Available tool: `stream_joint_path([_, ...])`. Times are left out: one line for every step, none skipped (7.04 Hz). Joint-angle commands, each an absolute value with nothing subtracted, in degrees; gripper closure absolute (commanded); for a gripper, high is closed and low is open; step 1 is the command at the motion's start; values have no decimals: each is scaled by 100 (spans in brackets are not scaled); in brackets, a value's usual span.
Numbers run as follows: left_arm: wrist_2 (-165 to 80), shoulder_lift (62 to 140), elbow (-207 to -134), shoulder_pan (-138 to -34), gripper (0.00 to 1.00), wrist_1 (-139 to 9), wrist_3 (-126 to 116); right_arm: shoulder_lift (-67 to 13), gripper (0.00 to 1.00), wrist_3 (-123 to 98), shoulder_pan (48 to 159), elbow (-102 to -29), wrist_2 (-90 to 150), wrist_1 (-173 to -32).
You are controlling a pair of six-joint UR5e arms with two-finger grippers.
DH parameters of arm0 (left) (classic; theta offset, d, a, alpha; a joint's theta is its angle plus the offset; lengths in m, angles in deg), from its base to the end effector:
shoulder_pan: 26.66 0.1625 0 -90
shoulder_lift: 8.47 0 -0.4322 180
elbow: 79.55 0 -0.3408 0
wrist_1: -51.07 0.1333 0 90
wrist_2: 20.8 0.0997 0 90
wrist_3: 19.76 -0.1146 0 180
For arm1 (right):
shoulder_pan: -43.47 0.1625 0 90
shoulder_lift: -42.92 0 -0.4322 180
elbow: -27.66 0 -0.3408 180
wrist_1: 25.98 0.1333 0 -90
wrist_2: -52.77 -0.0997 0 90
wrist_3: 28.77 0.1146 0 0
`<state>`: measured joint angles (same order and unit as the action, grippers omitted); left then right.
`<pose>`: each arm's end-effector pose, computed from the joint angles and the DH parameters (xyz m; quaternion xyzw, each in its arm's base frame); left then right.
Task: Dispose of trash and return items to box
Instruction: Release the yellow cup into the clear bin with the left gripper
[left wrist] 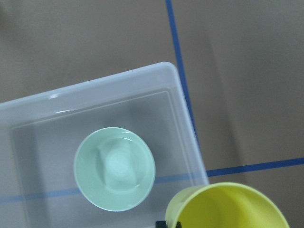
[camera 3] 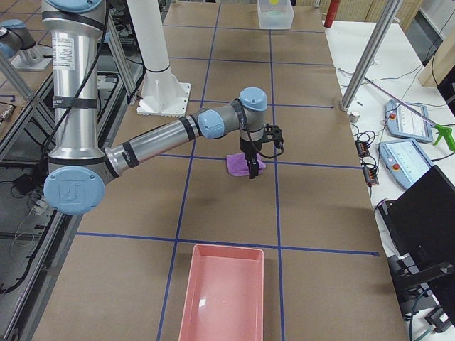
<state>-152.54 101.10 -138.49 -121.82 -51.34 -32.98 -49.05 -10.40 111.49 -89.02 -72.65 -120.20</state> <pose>-0.1089 -0.5723 0.7215 0.0643 0.3505 0.0685 0.9318 -0.0955 -0.4153 0.5046 0.0558 -0.3394 -0.0836 0.9353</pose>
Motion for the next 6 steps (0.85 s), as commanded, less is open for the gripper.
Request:
stream_joint_path([-15237, 10706, -11492, -12298, 100, -6828, -3497, -4893, 0, -1040, 11149, -8915, -7265, -12020])
stream_joint_path([-15106, 10832, -10827, -12281, 100, -7394, -3471, -4858, 0, -1040, 11149, -8915, -7256, -12020])
stream_joint_path([-14679, 10833, -10646, -12263, 100, -7574, -3427, -4857, 0, -1049, 11149, -8915, -7256, -12020])
stream_joint_path([-14631, 10781, -10627, -12255, 100, -7636, -3409, -4849, 0, -1041, 11149, -8924, -7256, -12020])
stream_joint_path([-14622, 10772, -10618, -12141, 90, -7654, -3409, -4840, 0, -1040, 11149, -8924, -7256, -12020])
stream_joint_path([-14613, 10746, -10592, -12010, 75, -7803, -3409, -4831, 0, -1040, 11149, -8924, -7256, -12020])
